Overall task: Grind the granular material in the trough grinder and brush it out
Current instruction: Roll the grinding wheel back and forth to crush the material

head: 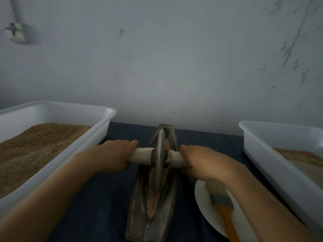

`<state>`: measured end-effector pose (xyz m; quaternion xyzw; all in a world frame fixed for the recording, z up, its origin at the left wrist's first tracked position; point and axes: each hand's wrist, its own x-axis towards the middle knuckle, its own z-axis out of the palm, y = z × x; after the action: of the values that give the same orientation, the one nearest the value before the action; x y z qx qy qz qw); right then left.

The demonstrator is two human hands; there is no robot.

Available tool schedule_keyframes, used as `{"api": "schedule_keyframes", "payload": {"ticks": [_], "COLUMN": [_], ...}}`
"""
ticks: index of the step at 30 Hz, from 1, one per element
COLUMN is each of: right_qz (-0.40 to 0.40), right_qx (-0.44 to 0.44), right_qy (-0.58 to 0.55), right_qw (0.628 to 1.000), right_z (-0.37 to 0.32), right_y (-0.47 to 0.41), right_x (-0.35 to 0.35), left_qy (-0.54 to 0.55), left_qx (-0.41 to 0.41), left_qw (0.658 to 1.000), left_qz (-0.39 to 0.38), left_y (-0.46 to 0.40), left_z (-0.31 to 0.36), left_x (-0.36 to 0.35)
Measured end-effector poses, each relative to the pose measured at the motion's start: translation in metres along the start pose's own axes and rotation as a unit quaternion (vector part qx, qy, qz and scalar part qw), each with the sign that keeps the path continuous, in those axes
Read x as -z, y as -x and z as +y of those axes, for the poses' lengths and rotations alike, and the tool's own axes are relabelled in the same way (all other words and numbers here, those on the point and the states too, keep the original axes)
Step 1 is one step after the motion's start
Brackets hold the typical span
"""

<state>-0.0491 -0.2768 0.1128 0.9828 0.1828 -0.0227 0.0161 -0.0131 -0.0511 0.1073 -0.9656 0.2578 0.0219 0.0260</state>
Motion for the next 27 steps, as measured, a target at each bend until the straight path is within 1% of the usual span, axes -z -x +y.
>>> {"api": "schedule_keyframes", "payload": {"ticks": [2, 4, 7, 10, 12, 15, 17, 20, 22, 23, 25, 27], "right_qz": [-0.068, -0.11, -0.128, -0.116, -0.079, 0.018, 0.065, 0.118, 0.165, 0.185, 0.2, 0.184], "right_qx": [0.016, 0.031, 0.048, 0.04, 0.02, 0.0, -0.008, -0.023, -0.028, -0.028, -0.03, -0.027], "right_qy": [-0.019, -0.028, -0.042, -0.038, -0.023, 0.012, 0.02, 0.028, 0.054, 0.065, 0.074, 0.082], "right_qw": [0.997, 0.993, 0.99, 0.992, 0.996, 1.0, 0.998, 0.992, 0.984, 0.98, 0.977, 0.979], "right_z": [-0.008, -0.013, -0.016, -0.014, -0.011, 0.001, 0.009, 0.014, 0.014, 0.014, 0.012, 0.009], "right_y": [0.011, 0.022, 0.031, 0.026, 0.014, -0.004, -0.012, -0.02, -0.022, -0.023, -0.022, -0.018], "right_x": [0.012, 0.022, 0.028, 0.024, 0.015, -0.003, -0.012, -0.021, -0.026, -0.028, -0.028, -0.025], "left_qy": [0.023, 0.03, 0.041, 0.05, 0.055, 0.056, 0.029, -0.046, -0.06, -0.056, -0.049, -0.049], "left_qx": [-0.022, -0.037, -0.043, -0.031, -0.016, 0.001, 0.017, 0.04, 0.05, 0.053, 0.054, 0.045], "left_qw": [0.997, 0.991, 0.987, 0.987, 0.99, 0.996, 0.999, 0.992, 0.979, 0.974, 0.97, 0.975], "left_qz": [-0.073, -0.121, -0.15, -0.149, -0.127, -0.067, -0.019, 0.11, 0.19, 0.213, 0.23, 0.212], "left_y": [0.013, 0.025, 0.031, 0.025, 0.017, 0.003, -0.006, -0.02, -0.025, -0.026, -0.025, -0.024], "left_z": [0.001, 0.001, 0.001, 0.002, 0.002, 0.001, 0.0, -0.002, 0.0, 0.002, 0.003, 0.0], "left_x": [0.01, 0.02, 0.026, 0.023, 0.018, 0.009, 0.002, -0.013, -0.023, -0.027, -0.031, -0.029]}}
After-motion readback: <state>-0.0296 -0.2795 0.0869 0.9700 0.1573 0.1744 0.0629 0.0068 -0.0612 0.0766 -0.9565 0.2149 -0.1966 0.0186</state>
